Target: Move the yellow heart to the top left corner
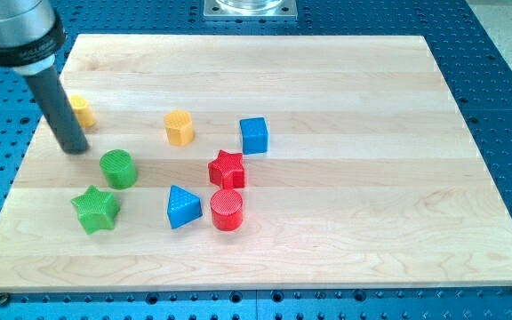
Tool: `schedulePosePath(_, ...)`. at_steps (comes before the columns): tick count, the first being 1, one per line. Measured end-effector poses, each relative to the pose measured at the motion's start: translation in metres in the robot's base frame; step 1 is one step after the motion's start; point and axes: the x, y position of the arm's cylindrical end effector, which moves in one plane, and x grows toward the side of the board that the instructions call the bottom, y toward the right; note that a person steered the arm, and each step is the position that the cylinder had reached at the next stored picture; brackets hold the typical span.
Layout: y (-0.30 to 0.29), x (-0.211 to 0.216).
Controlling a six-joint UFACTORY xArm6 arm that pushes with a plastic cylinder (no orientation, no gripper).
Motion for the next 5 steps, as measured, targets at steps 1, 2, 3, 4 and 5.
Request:
schedulePosePath(1, -0.007, -0.026)
schedulePosePath(2, -0.011, -0.081)
schedulePosePath(3, -0.015, -0.138)
schedulePosePath(4, -0.015, -0.184)
schedulePosePath(5, -0.015, -0.180)
